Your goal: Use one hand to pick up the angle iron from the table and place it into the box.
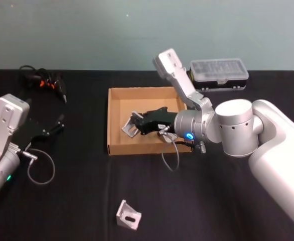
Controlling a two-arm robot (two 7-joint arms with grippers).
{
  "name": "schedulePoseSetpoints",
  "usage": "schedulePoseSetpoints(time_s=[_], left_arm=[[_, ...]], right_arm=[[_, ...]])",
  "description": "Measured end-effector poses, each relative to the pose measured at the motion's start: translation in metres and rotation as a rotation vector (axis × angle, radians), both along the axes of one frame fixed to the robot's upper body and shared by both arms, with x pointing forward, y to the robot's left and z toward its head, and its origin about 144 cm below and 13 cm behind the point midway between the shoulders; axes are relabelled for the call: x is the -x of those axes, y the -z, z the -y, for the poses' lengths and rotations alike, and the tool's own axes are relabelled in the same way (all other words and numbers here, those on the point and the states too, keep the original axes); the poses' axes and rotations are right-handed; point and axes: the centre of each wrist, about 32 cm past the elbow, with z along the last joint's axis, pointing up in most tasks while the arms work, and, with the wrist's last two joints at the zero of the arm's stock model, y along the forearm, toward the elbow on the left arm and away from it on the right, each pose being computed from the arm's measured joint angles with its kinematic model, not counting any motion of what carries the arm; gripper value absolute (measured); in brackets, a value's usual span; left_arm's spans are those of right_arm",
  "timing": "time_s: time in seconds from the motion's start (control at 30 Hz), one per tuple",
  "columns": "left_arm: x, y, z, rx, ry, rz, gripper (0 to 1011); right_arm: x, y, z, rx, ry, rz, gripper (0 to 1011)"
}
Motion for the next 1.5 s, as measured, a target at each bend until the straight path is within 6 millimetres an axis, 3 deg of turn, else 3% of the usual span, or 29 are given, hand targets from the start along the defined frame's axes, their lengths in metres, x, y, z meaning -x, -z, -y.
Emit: schedulePoseSetpoints(time_s=[0.6,1.07,1.5], left_arm=[[0.0,0.0,0.0,0.0,0.0,0.0,1011],[0.0,0.0,0.0,0.0,0.0,0.0,1011],[0.0,0.0,0.0,0.0,0.0,0.0,1011]], right_arm=[[-0.013,0.01,0.001,0.031,0.044,-0.007,107],[-0.012,0.013,0.007,0.042,0.032,-0.016,108],[-0.011,0.01,0.009,0.043,0.026,-0.014,482]])
